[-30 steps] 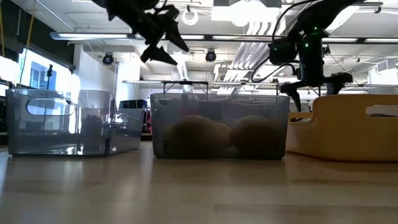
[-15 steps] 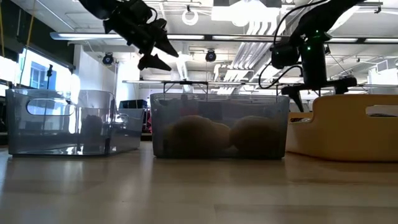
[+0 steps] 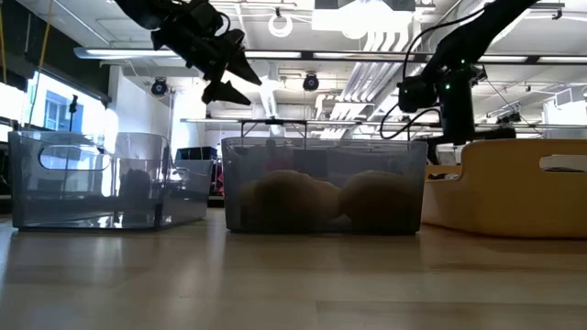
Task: Sort produce into baskets
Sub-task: Put the apple into the yellow bin
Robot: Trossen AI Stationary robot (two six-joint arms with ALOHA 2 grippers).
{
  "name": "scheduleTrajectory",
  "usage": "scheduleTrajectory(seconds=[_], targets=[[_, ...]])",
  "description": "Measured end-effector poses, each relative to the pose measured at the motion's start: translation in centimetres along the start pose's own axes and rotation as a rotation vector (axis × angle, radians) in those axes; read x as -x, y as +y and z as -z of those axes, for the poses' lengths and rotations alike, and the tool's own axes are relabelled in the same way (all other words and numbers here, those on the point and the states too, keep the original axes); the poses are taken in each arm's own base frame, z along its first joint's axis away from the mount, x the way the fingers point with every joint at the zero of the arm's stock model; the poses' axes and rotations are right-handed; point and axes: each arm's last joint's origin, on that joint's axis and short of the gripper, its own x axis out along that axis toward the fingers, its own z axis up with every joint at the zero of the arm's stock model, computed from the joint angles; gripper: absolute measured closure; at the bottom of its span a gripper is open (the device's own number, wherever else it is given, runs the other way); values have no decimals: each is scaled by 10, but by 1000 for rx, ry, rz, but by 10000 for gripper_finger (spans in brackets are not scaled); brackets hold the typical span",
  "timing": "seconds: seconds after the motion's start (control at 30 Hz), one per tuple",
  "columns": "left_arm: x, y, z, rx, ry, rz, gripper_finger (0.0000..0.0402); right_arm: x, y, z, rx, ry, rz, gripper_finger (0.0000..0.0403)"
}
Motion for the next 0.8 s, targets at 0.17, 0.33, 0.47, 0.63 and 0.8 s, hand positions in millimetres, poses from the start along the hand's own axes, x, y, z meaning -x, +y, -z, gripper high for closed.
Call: scheduleTrajectory(seconds=[0.17,0.33,0.47,0.63,0.8], targets=[[0,0,2,10,24,-5,112,-13,5,5,36,19,54,32],[0,1,3,14,29,-8,112,-27,9,10,79,27,112,32],[0,0,3,14,29,-7,112,-35,11,13,95,27,145,32],[0,0,3,16,32,-8,112,-43,11,12,116,25,177,34],[0,0,4,17,36,-8,112,-46,11,11,151,30,189,84]])
